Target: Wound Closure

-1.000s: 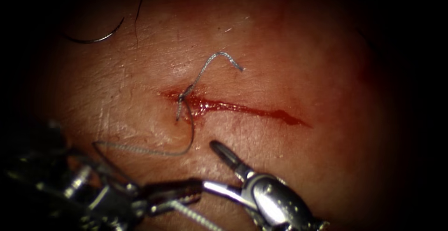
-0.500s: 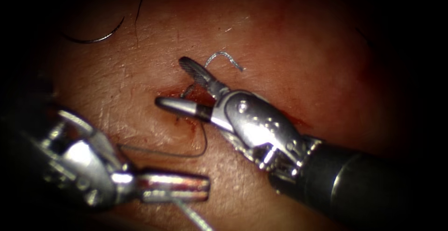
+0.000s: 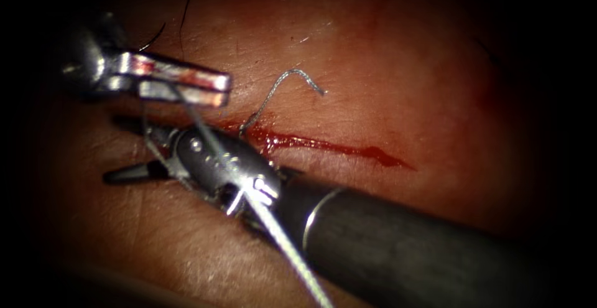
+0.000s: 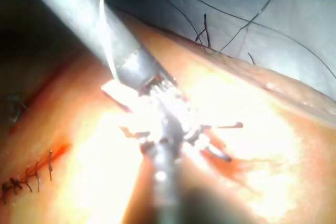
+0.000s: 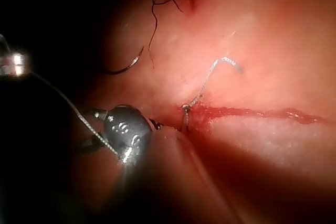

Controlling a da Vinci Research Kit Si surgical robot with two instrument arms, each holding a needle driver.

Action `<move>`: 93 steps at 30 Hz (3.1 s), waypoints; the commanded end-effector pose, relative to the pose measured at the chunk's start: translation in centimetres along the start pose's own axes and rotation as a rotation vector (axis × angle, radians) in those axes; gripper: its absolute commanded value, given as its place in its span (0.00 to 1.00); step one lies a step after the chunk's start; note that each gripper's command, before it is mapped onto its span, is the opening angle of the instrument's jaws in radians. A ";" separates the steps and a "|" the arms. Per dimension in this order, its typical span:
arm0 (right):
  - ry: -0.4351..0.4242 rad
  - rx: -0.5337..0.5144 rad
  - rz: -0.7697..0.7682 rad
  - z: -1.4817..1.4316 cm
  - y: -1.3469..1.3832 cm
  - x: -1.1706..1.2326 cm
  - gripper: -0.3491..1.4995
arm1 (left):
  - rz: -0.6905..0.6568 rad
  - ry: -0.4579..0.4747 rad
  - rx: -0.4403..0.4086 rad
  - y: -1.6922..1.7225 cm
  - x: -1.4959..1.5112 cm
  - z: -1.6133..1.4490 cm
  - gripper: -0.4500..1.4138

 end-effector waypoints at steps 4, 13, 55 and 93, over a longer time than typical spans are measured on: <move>0.013 0.054 -0.011 -0.03 -0.06 -0.09 0.77 | -0.008 0.076 -0.001 -0.10 -0.47 -0.11 0.00; 0.178 0.149 0.020 -0.08 -0.21 -0.16 0.77 | 0.035 0.202 0.057 -0.21 -0.92 -0.17 0.00; 0.999 -0.210 0.453 -1.14 0.03 -0.21 0.76 | 0.152 0.449 0.170 0.74 -2.12 -0.30 0.00; 0.757 -1.159 0.714 -1.80 -0.03 -1.49 0.79 | 0.131 0.402 0.168 1.02 -2.07 0.54 0.00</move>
